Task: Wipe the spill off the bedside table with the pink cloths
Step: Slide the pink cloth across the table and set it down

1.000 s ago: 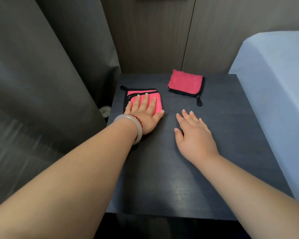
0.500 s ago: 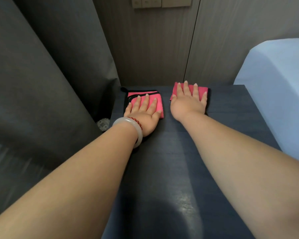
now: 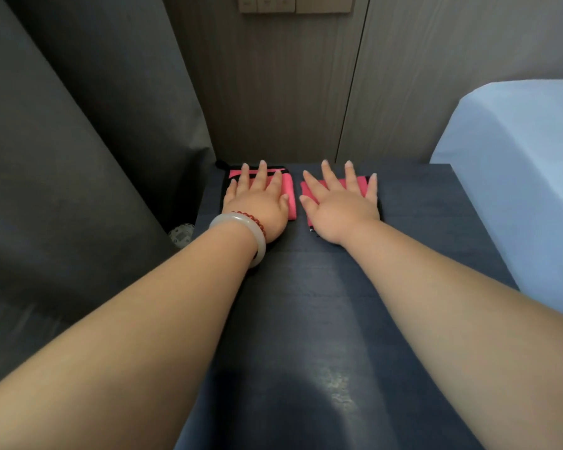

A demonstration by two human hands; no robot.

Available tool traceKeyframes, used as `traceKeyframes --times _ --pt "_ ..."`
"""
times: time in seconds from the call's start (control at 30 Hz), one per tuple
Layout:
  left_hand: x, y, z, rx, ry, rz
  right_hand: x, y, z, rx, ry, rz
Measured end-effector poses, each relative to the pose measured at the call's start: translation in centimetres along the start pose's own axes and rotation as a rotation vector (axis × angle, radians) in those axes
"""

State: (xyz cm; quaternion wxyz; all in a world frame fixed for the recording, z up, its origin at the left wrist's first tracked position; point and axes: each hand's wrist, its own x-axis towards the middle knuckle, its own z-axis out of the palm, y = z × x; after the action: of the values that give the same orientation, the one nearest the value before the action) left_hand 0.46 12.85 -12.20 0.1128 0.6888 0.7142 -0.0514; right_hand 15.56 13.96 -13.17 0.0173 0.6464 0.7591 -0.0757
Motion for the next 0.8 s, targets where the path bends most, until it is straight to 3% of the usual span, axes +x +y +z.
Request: traceKeyframes --times 0.1,0.33,0.47,0.6,0.8 --pt "0.7 0.3 0.9 0.022 -0.020 -0.039 1.2 -1.2 0.6 0.024 -0.089 0.047" --pt "1.5 0.1 -0.5 -0.009 -0.059 -0.012 1.4 -2.4 0.9 0.035 0.043 -0.061" --pt "1.2 -0.3 0.7 0.016 0.007 0.000 1.8 -2.5 0.8 0.071 -0.003 -0.067" --pt "1.5 -0.3 0.3 -0.004 -0.026 -0.010 1.1 -1.6 1.1 0.024 0.057 0.003" --pt "1.4 0.0 1.2 0.034 0.038 -0.003 1.2 -1.5 1.1 0.058 -0.019 0.053"
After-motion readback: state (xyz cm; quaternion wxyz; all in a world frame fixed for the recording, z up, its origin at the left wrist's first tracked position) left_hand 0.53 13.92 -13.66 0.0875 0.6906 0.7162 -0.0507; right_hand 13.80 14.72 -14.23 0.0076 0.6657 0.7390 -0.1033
